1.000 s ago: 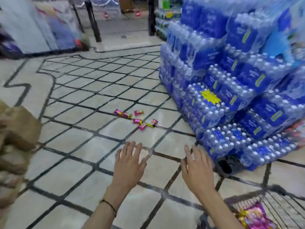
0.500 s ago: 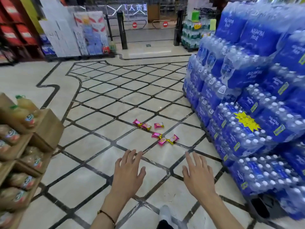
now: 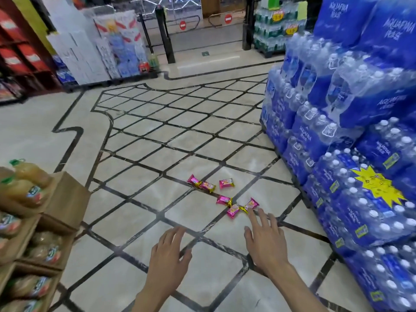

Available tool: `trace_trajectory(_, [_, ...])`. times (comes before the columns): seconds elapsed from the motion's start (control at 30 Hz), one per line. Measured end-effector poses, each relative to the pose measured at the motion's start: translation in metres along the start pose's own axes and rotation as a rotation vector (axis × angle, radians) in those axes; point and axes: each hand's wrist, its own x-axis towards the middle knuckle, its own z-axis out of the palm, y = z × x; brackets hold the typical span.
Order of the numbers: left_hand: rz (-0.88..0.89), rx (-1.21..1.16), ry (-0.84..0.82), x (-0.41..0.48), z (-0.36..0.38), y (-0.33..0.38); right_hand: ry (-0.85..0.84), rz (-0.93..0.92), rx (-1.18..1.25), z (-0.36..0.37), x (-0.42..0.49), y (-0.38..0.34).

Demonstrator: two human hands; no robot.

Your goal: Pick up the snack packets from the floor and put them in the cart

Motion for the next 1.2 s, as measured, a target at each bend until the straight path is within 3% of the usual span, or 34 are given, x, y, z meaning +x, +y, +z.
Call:
trace_trajectory(0.3, [0.029,0.017,-0.102,0.151,0.019,-0.057,-0.074,0.083,0.017,0.038,0.128,-0.022])
trace_trajectory(0.47, [0.223,0.183,-0.150,0.248,0.008,-0.076,-0.111,0.125,-0.033,0.057,0.208,-0.048])
trace_trajectory(0.73, [0.399,0.255,-0.258,0.403,0.008,-0.085,-0.169,0.206,-0.036,0.086,0.308,-0.073])
trace_trajectory(1.2, [0.495,0.363,-0.469,0.623,0.139,-0.091,-0.411,0.374,0.053,0.228,0.495,-0.006])
